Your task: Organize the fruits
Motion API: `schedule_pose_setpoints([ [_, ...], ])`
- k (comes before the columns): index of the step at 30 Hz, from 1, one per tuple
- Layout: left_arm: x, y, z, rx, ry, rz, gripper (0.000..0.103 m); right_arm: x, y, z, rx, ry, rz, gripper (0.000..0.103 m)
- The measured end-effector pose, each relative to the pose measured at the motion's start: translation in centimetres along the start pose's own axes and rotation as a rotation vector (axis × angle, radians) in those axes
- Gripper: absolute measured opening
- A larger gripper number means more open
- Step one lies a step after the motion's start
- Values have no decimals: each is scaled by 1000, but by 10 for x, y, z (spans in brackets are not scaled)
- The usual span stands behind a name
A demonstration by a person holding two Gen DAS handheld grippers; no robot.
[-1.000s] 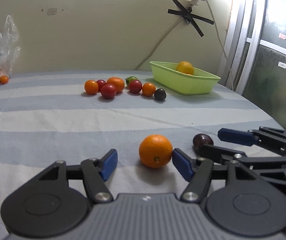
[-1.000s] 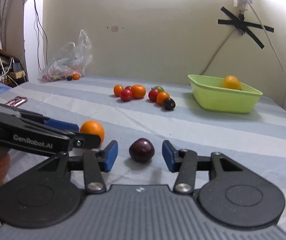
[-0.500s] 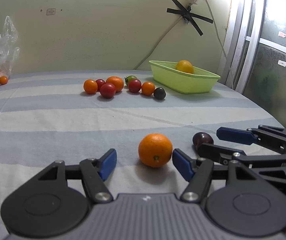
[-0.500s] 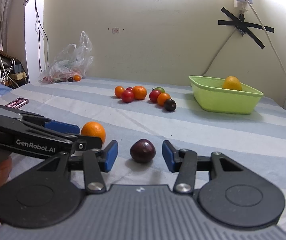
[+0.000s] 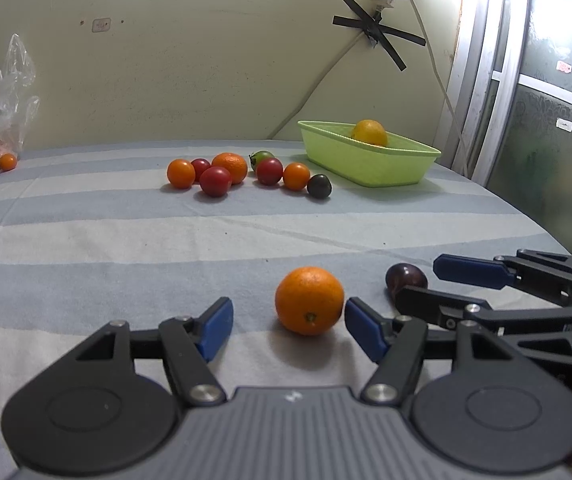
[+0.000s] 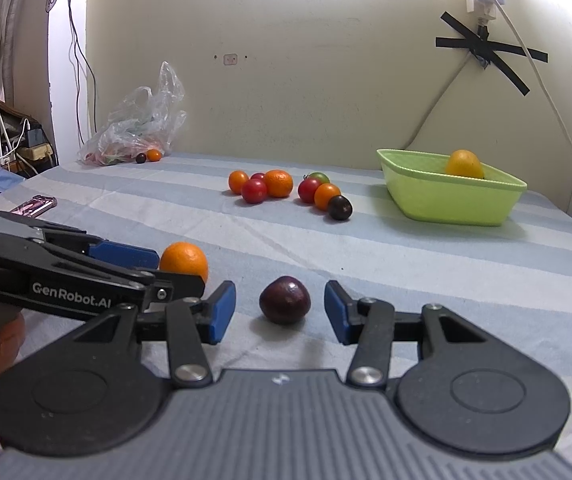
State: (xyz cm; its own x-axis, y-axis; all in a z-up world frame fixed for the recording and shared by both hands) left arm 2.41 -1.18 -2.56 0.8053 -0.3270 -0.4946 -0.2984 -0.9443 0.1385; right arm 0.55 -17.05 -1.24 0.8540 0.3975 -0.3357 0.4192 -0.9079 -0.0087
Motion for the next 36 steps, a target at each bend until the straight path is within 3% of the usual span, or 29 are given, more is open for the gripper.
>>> schedule_pose_setpoints([
  [22,-8,1,-2,-1,40,15,62,2,3,0,19,-19,-4,52],
  [27,-4,4,-4,4,21,35,52,6,5,1,33,-43,-1,52],
  [30,0,7,-2,17,3,48,40,8,2,1,23,-51,-8,51],
  [32,1,10,-1,32,-1,50,37,11,1,2,16,-68,-4,47],
  [33,1,11,-1,38,0,56,37,12,1,3,15,-79,-3,35],
  [34,1,12,-1,41,-2,66,37,14,2,3,17,-84,0,32],
  [36,1,12,-1,38,-1,68,37,13,2,3,17,-79,2,32],
])
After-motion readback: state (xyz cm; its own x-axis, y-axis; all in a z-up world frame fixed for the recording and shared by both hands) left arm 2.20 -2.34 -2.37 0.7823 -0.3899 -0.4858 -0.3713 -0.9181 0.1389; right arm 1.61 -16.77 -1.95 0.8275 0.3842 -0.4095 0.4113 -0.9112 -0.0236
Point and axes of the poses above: each gripper's, at about its wrist camera, not at the fingertips, and x roughly the way its jaws point, y to its right, z to its underside, the point moved 4 cm from there along x, roughly the way its jaws point, and after that the axes turned 5 degrees about y, right-handed, at the moved point
